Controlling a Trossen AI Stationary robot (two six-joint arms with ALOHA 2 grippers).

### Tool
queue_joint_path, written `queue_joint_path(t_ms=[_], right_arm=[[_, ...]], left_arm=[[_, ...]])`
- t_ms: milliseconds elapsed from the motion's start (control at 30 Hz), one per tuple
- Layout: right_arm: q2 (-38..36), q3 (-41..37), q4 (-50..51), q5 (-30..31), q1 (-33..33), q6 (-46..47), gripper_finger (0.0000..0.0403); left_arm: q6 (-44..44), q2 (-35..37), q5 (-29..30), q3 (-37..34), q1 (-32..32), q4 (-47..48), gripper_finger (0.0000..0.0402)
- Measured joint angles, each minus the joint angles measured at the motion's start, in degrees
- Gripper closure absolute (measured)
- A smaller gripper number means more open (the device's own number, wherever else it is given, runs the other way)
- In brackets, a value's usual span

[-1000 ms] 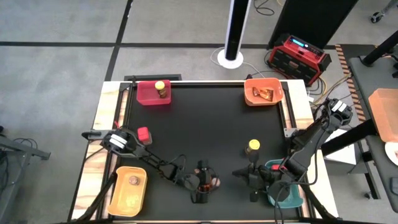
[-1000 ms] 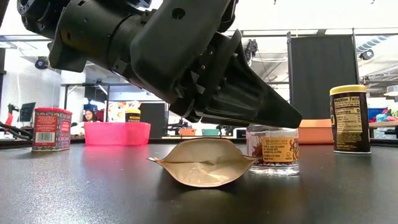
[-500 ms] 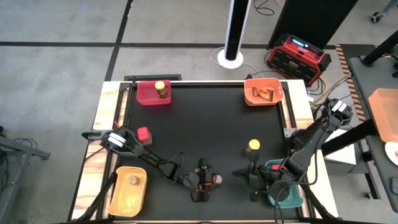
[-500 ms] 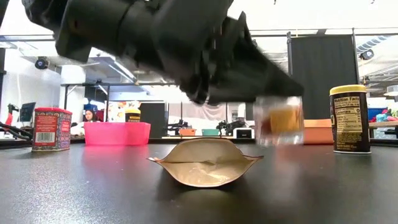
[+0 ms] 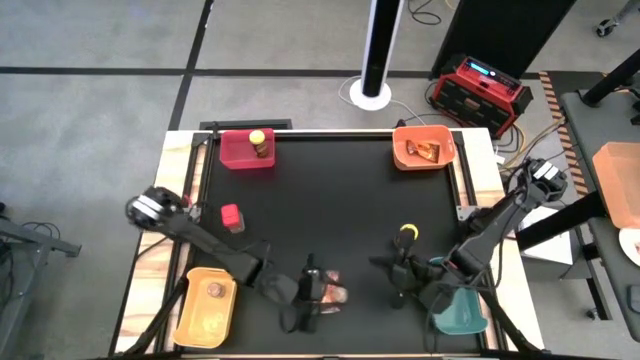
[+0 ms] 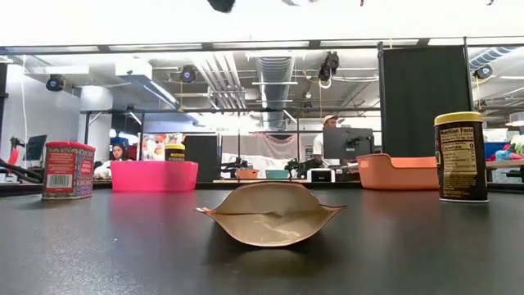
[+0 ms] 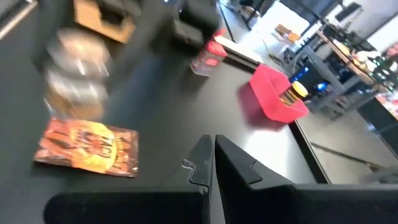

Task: Sort spices by type
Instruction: Put the brown seasoning bottle into the yellow bin

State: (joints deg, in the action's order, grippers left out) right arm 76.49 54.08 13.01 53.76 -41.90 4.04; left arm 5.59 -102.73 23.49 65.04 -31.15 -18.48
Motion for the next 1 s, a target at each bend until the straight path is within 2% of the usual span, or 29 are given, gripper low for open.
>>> queue_joint_path(t_ms=[100, 233, 433, 600, 767, 900, 1000], right_arm=[[0.0, -0.34, 0.01, -1.03, 2.25, 0.0, 0.0393], [0.0, -0.61, -0.05, -5.5, 5.21, -0.07, 0.0393], [0.0, -0.66, -1.62, -7.74, 8.38, -1.9, 0.0393], [0.0, -0.7, -2.83, -9.69, 9.47, -3.45, 0.0393], [0.02, -0.7, -3.1, -10.67, 9.69, -3.66, 0.0393], [0.11, -0.72, -3.1, -10.64, 9.72, -4.16, 0.0393], [0.24, -0.73, -3.1, -10.52, 10.08, -4.25, 0.0393]], left_arm=[[2.1, 4.74, 1.83, 0.0, -2.4, 7.33, 0.0226], [8.22, 10.39, 7.89, 0.0, -6.62, 17.88, 0.0226], [21.69, 16.44, 15.13, 0.0, -14.35, 34.21, 0.0226], [35.93, 20.04, 17.81, 0.0, -21.16, 45.54, 0.0226], [47.9, 22.57, 17.76, 0.0, -29.08, 49.57, 0.0226], [50.36, 22.96, 17.15, 0.0, -35.48, 49.6, 0.0226], [50.96, 22.63, 20.72, 0.0, -39.13, 49.95, 0.0226]])
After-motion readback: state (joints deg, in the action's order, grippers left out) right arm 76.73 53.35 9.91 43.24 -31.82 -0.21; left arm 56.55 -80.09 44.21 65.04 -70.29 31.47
